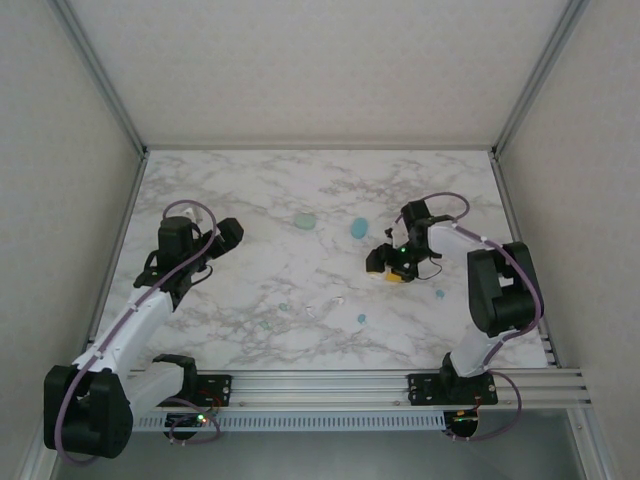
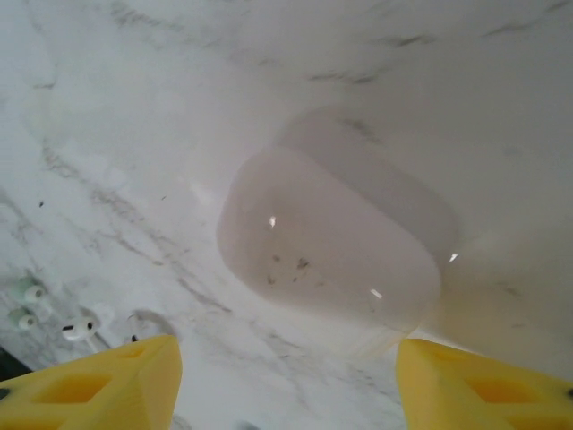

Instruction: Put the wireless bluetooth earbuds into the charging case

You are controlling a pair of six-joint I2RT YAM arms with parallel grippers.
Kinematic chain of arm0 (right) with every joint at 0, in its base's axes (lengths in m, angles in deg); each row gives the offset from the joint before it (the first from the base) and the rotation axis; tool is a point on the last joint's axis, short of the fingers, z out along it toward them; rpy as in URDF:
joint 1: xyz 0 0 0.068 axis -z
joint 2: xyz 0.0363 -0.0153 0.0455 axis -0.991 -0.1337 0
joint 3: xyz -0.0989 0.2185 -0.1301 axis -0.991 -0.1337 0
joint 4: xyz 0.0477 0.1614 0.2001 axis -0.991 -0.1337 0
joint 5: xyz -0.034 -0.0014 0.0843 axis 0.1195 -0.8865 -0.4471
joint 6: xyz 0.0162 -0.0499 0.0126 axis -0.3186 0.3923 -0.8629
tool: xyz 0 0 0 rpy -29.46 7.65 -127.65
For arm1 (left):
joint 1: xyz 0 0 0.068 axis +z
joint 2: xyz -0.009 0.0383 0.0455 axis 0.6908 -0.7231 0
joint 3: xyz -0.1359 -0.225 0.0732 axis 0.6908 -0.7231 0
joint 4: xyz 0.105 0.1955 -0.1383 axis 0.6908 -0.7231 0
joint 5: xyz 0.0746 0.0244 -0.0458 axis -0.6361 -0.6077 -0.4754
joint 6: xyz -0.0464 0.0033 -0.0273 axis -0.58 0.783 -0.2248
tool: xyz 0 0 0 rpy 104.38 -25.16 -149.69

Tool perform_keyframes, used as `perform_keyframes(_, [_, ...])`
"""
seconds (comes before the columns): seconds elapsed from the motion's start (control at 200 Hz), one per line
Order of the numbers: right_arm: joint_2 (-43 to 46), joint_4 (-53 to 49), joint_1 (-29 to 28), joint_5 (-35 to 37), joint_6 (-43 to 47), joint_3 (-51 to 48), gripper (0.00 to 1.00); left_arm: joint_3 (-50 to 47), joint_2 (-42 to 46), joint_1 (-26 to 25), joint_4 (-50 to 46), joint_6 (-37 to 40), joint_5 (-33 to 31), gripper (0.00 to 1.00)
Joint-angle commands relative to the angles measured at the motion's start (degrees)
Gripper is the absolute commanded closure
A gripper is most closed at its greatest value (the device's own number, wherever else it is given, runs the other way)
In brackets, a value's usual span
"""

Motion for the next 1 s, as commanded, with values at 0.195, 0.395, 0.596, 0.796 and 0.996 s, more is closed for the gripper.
perform_keyframes(0.195, [6.51,-2.70,-2.26,17.23,6.10,1.93,0.34,1.12,1.58,-0.69,-0.51,0.28,-1.39,0.00])
perform_keyframes(0.395, [5.98,-0.88,-8.57,24.21,22.68,3.03,0.33,1.04,2.58,-0.79,-1.34,0.70,-1.80,0.00])
perform_keyframes(0.596, [1.14,-3.44,-10.68,27.30,36.52,4.99,0.31,0.15,4.77,-0.78,-2.20,1.17,-2.78,0.00])
perform_keyframes(0.796, [-2.53,-3.77,-11.10,22.04,39.95,6.97,0.29,0.13,5.28,-0.74,-2.99,1.71,-3.16,0.00])
perform_keyframes(0.996, [-4.75,-1.96,-11.37,24.77,40.62,7.77,0.33,0.66,4.87,-0.78,-4.65,2.19,-3.67,0.00])
